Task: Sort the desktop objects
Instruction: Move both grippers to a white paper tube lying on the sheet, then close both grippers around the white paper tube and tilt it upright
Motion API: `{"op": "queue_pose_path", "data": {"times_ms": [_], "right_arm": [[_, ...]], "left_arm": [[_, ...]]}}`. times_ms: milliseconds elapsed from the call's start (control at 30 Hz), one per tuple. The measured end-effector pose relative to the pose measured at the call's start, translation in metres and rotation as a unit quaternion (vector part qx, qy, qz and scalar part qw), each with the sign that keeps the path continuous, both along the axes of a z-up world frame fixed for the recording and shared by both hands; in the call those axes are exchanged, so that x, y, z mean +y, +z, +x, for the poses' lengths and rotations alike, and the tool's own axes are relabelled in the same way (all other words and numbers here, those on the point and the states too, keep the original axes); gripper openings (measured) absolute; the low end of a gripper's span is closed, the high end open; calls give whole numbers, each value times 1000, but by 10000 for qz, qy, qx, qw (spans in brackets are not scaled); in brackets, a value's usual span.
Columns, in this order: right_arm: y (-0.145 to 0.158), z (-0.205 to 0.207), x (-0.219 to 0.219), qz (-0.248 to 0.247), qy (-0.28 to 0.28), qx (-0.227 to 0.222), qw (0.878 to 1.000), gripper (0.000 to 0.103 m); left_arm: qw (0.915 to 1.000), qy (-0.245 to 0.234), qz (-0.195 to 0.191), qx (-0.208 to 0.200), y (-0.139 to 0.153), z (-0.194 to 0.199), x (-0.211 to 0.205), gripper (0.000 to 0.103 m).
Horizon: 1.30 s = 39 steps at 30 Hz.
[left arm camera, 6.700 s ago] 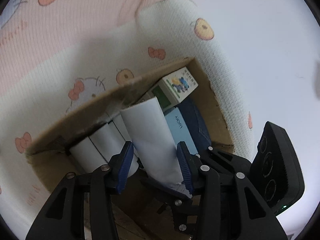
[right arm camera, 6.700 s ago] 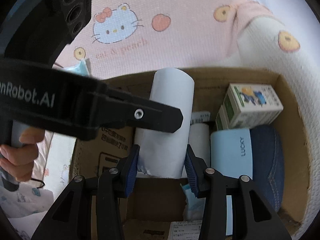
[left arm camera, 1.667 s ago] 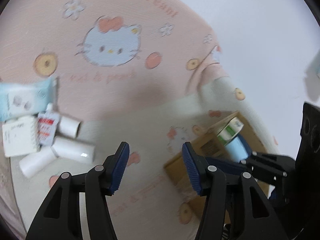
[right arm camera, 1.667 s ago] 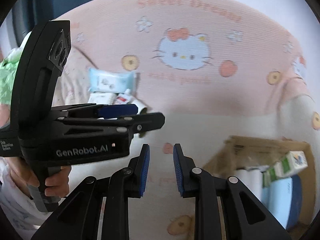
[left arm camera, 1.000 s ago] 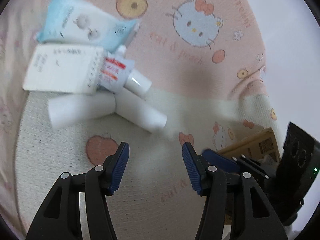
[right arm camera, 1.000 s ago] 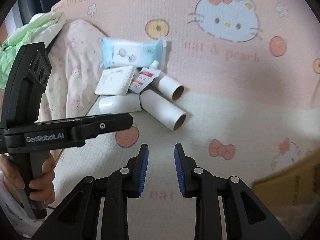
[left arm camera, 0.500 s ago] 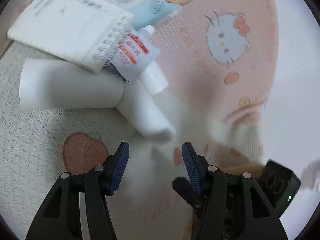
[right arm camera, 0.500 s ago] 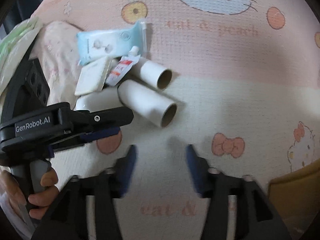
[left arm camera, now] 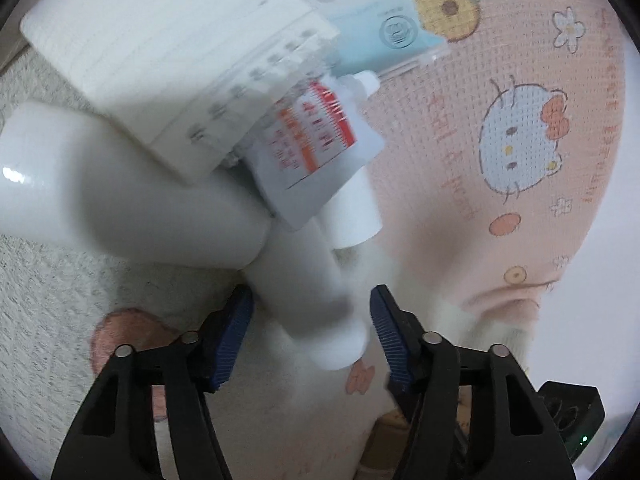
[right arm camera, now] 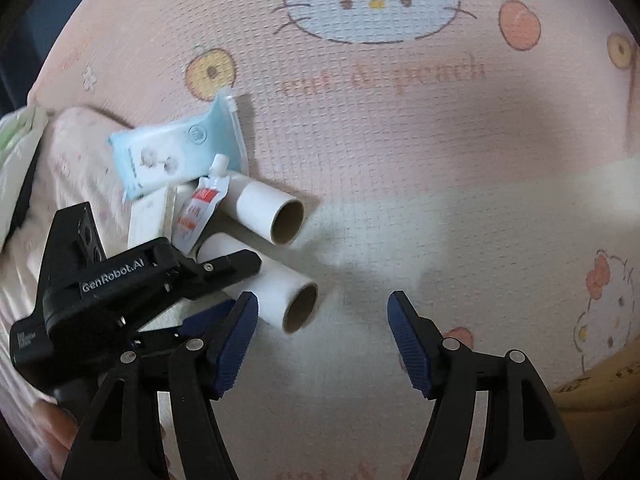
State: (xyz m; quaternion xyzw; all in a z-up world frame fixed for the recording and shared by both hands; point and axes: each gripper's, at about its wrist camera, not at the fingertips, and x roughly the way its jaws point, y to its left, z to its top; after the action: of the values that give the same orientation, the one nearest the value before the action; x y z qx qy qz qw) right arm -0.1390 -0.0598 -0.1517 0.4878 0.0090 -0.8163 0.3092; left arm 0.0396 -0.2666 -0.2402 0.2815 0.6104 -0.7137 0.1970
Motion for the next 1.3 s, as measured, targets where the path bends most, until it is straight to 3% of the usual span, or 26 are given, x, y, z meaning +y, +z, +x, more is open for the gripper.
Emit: {"op": "queue_pose_path", "data": {"times_ms": [33,233,433,667,867,967,1000,1133,1300], "right_arm": [[-1,-1,-2,38,16,-11,10000,65],[-2,8,-9,282,391,352,9982,65],[-3,25,-17,331,930,569,9935,65],[-14,47,-28,470,1553,688,9843,65],[-18,64,-36,617,1954,966,9740,65],[-20,71,-40,713,2077,1126,9691,65],[-21,72,-40,716,2100,1098,9689,64],[-30,73,-40,798,2036,925,9714,43],[-31,62,-28,386,1764,391,9828,43]], "left_arm": [[9999,10,-54,-94,0,-2,0,50],[9996,-126,-126,-220,4,-6,0,49],[9990,-447,49,44,-4,8,6,47],[9954,-800,-268,449,-8,24,16,45],[9914,-1115,-440,530,-8,34,14,44],[9867,-1392,-620,571,-6,38,17,39],[9861,-1412,-640,592,-6,38,17,37],[9853,-1458,-656,608,-4,37,22,35],[9847,-1484,-798,449,0,41,26,37]]}}
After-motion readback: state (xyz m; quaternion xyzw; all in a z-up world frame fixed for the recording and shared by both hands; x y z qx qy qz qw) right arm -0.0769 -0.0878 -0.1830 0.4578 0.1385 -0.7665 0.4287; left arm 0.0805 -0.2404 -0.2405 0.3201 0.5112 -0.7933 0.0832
